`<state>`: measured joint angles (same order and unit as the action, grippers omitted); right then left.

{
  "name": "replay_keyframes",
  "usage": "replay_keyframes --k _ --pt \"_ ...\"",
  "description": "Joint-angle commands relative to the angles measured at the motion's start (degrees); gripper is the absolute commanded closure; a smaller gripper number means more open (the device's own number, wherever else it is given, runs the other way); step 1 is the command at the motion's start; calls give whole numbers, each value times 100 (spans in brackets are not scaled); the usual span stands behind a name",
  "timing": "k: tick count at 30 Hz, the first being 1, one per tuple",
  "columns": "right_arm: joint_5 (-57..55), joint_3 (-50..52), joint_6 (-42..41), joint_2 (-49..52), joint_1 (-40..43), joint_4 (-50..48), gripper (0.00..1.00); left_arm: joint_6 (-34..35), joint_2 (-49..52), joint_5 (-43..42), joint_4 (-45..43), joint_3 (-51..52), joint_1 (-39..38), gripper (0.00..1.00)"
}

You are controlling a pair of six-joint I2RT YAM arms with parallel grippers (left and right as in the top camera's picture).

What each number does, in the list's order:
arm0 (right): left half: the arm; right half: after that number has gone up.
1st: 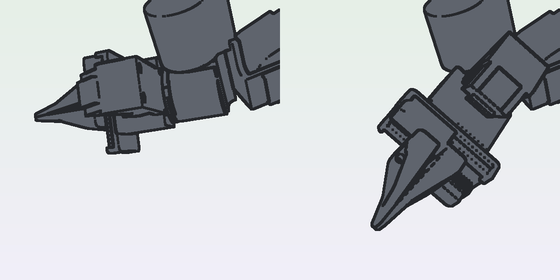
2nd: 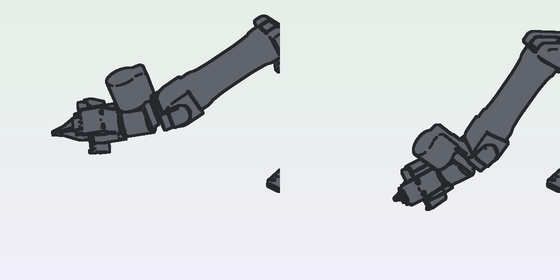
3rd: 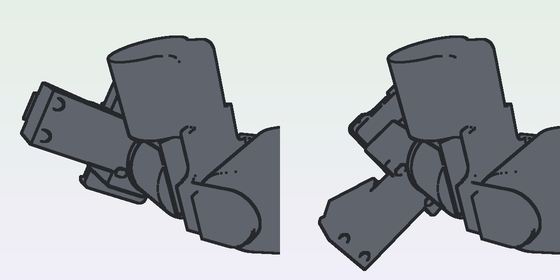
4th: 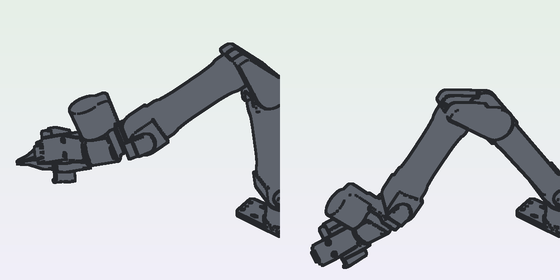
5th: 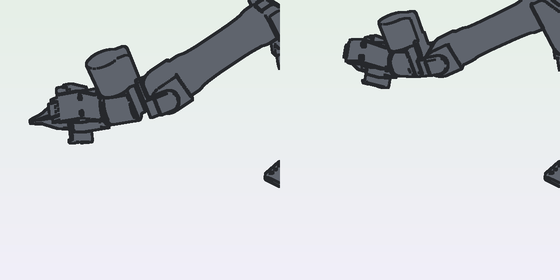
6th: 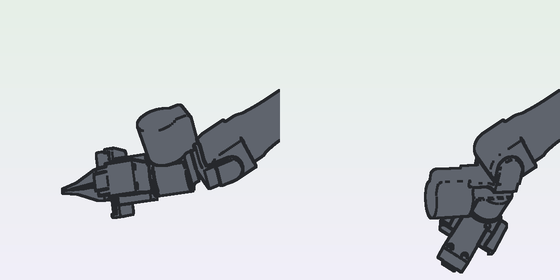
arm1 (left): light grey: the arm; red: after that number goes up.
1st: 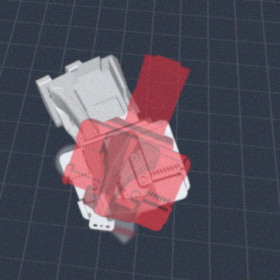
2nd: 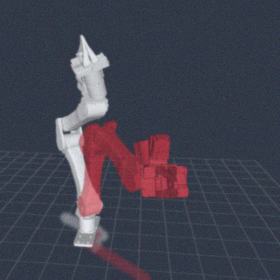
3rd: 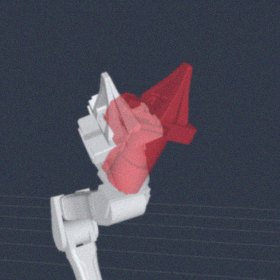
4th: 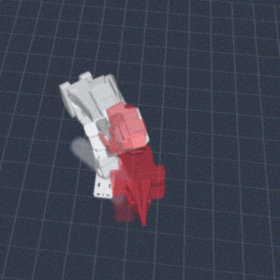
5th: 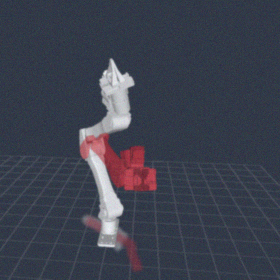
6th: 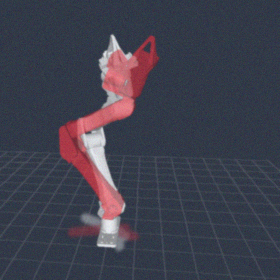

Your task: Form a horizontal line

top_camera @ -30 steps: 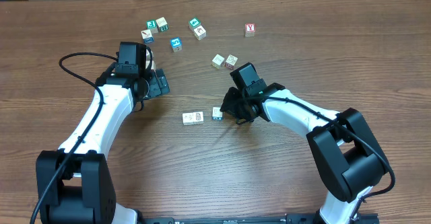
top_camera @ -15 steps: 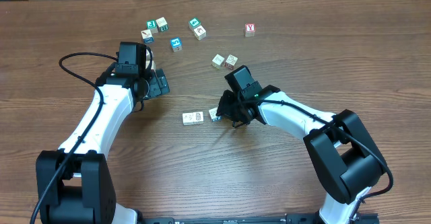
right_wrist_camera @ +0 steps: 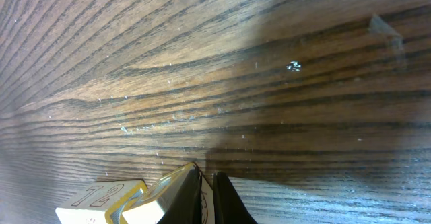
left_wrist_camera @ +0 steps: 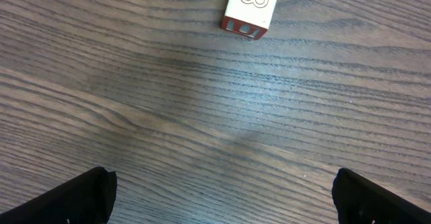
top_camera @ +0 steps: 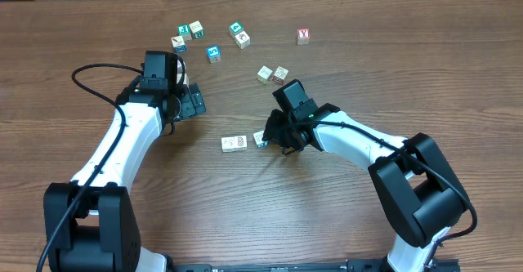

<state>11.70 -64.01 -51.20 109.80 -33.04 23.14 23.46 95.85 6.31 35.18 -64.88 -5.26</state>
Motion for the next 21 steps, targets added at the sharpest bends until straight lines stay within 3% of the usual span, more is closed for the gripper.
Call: replay_keyframes --k 1,21 --pt "-72 31 -4 50 -11 -37 95 -57 -101 70 -4 -63 0 0" --pt "-227 31 -114 92 -11 -42 95 -57 -101 70 -4 -63 0 0"
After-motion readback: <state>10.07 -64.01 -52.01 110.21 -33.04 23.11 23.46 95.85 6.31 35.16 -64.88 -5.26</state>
